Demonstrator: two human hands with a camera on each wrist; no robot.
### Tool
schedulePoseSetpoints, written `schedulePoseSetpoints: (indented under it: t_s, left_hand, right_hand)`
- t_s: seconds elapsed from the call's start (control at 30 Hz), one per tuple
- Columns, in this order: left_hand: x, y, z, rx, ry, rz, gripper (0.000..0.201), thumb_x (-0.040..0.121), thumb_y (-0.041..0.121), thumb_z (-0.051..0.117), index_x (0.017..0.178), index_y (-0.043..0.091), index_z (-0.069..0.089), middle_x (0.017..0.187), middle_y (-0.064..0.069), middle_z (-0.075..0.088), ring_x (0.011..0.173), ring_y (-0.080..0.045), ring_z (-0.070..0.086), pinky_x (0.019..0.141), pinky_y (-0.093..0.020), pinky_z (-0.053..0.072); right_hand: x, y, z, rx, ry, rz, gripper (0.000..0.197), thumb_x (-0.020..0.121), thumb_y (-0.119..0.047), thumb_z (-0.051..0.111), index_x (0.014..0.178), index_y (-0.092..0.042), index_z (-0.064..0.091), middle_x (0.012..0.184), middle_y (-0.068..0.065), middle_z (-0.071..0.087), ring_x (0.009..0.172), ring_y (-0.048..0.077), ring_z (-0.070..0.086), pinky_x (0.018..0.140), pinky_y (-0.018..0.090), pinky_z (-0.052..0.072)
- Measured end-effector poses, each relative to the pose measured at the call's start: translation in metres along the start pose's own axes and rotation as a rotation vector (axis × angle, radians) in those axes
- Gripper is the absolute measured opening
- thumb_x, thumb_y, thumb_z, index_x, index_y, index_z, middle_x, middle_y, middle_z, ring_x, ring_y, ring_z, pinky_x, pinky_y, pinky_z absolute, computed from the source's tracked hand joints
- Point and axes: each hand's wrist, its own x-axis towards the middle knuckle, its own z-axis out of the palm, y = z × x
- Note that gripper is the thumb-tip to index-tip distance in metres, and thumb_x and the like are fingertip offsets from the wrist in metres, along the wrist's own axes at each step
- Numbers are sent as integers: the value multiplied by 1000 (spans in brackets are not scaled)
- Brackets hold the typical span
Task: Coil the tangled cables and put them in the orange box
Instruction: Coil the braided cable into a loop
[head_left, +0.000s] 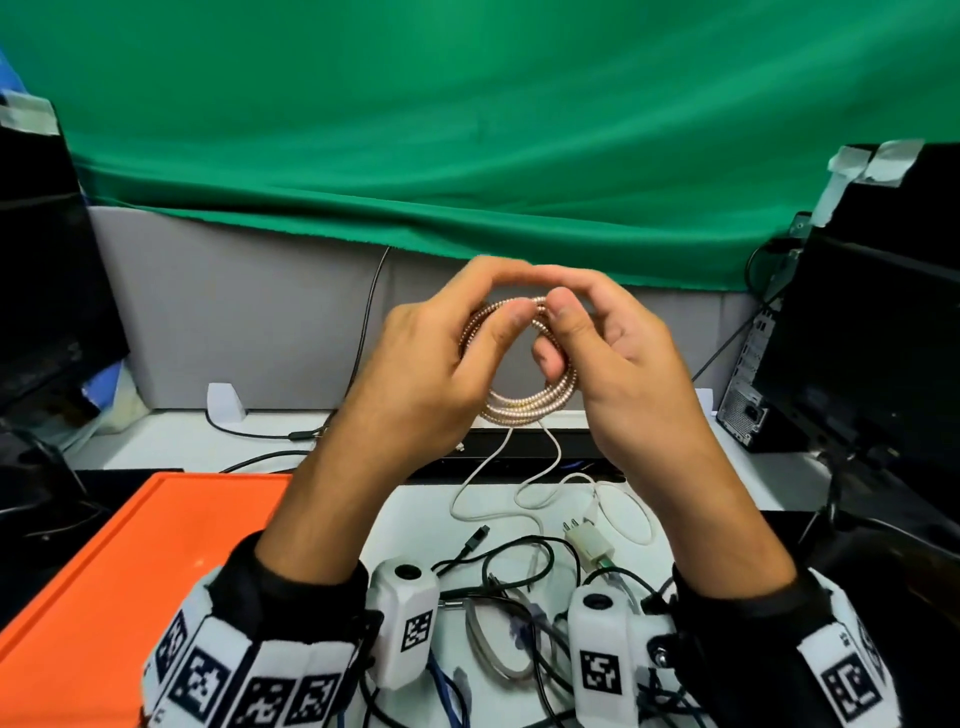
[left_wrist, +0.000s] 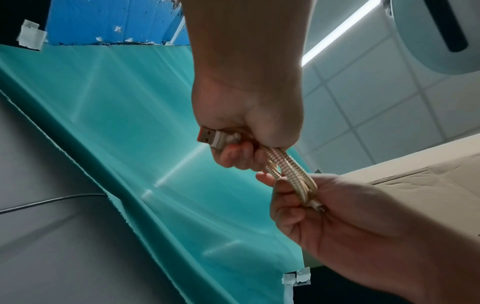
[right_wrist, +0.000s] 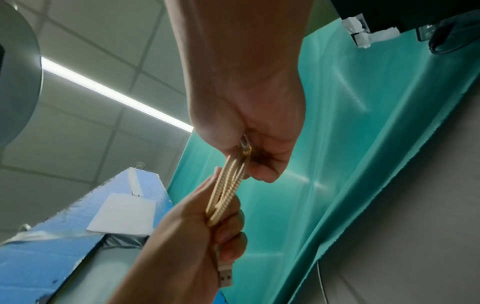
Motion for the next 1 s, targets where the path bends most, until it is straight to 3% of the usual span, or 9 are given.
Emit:
schedulePoseSetpoints:
  t_s: [0.1, 0.2, 0.27, 0.37, 0.43, 0.6, 0.73, 0.83, 1.0]
  left_hand:
    - [0, -3, -1, 50, 20, -2, 17, 105, 29, 51, 108, 27, 68, 67, 10, 61, 59, -12, 54, 56, -27, 40]
    - [-1, -3, -2, 149, -15, -7, 15, 105, 28, 49, 103, 26, 64, 62, 23, 58, 57, 6, 52, 54, -23, 34]
    - [-1, 0, -2, 222, -58, -1, 14, 105, 29, 47, 109, 30, 61, 62, 29, 56, 55, 7, 48, 54, -24, 30]
    - [-2, 5, -5, 291, -119, 7, 22, 104, 31, 45, 120, 40, 58, 65, 35, 52, 55, 4, 46, 53, -24, 28]
    - [-2, 7, -6, 306, -122, 34, 22, 101, 33, 44, 114, 38, 60, 66, 34, 52, 55, 3, 45, 55, -28, 30]
    - [-2, 8, -11, 284, -84, 3, 20, 97, 36, 42, 101, 34, 62, 55, 12, 50, 52, -7, 45, 51, -31, 33]
    - [-2, 9, -22, 15, -101, -3, 21, 99, 31, 45, 98, 29, 66, 59, 12, 48, 52, -6, 42, 51, -20, 31]
    - [0, 8, -30, -259, -119, -32, 24, 101, 30, 45, 102, 27, 69, 59, 13, 46, 53, -7, 37, 52, -26, 30]
    - [2, 6, -22, -539, -63, -48, 28, 105, 20, 39, 105, 14, 66, 59, 15, 37, 51, -7, 30, 48, -20, 30]
  right_hand:
    - [0, -2, -6, 26, -116, 69, 32, 107, -22, 48, 138, -18, 56, 77, 0, 70, 69, 15, 56, 64, 36, 48]
    - [-2, -3, -17, -157, -202, 50, 43, 106, -21, 52, 148, -22, 48, 96, -11, 76, 75, 16, 61, 76, 44, 57]
    - [-4, -7, -22, -304, -207, 17, 46, 105, -23, 52, 151, -27, 45, 88, -21, 72, 72, 19, 62, 81, 47, 57]
    - [-8, -11, -26, -580, -170, -70, 50, 104, -30, 52, 153, -34, 42, 80, -12, 72, 72, 22, 66, 77, 44, 53]
    - [-10, -12, -27, -684, -134, -153, 50, 103, -28, 54, 152, -33, 43, 81, -2, 74, 74, 21, 67, 77, 40, 51]
    - [-8, -12, -28, -799, -79, -397, 43, 102, -20, 56, 145, -20, 55, 89, -14, 68, 79, 7, 63, 74, 24, 48]
    - [-7, -16, -36, -765, 25, -572, 28, 100, -10, 58, 127, -11, 67, 103, -4, 73, 91, 18, 66, 83, 36, 53]
    - [-4, -12, -31, -776, 122, -633, 19, 102, -14, 59, 114, -13, 73, 103, -3, 70, 96, 26, 58, 83, 46, 47]
    - [-4, -2, -6, -584, 220, -478, 16, 100, -17, 62, 110, -21, 74, 101, -6, 60, 99, 15, 53, 86, 27, 43]
